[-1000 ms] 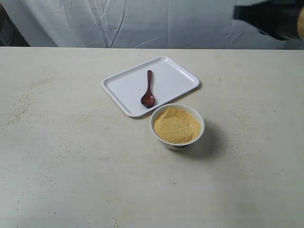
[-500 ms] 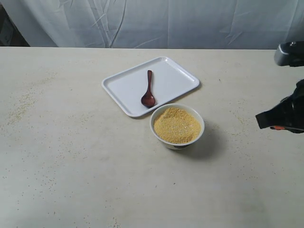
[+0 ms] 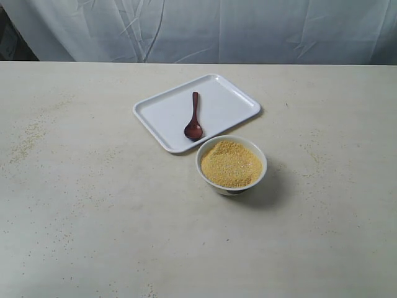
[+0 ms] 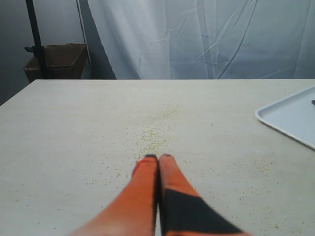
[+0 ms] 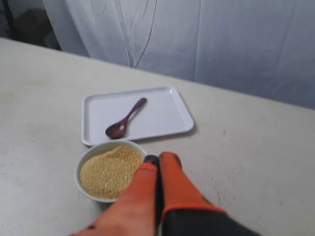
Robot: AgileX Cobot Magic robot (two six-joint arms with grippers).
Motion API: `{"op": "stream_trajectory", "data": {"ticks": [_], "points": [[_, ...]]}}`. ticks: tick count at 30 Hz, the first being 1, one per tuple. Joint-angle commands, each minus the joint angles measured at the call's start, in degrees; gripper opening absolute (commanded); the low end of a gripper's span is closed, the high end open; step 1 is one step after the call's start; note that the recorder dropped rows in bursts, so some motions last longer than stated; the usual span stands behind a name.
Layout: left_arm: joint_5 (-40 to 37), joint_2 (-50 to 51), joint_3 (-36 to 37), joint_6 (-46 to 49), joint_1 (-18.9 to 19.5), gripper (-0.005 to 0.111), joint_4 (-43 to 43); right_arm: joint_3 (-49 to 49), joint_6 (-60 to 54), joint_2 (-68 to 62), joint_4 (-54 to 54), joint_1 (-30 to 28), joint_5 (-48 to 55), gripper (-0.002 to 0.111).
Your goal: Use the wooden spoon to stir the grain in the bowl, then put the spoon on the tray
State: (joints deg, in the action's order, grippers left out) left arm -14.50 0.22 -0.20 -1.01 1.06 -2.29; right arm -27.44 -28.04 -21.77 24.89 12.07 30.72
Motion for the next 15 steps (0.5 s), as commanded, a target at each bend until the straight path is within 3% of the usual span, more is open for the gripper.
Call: {"op": "stream_trajectory", "data": {"ticks": [1,6,15], "points": [[0.8,-0.2,0.2,0.0,0.2,0.000,-0.1,0.3,-0.4,6.8,0.7,-0.1,-0.5,-0.001],[0.8,-0.2,0.2,0.0,0.2,0.000,-0.1,0.3,-0.4,12.1,1.1,-0.3,-0.4,-0.001],[0.8,-0.2,0.2,0.0,0.2,0.000,-0.1,0.3,-0.4,18.2,7.1,-9.4,-0.1,-0.001]]}}
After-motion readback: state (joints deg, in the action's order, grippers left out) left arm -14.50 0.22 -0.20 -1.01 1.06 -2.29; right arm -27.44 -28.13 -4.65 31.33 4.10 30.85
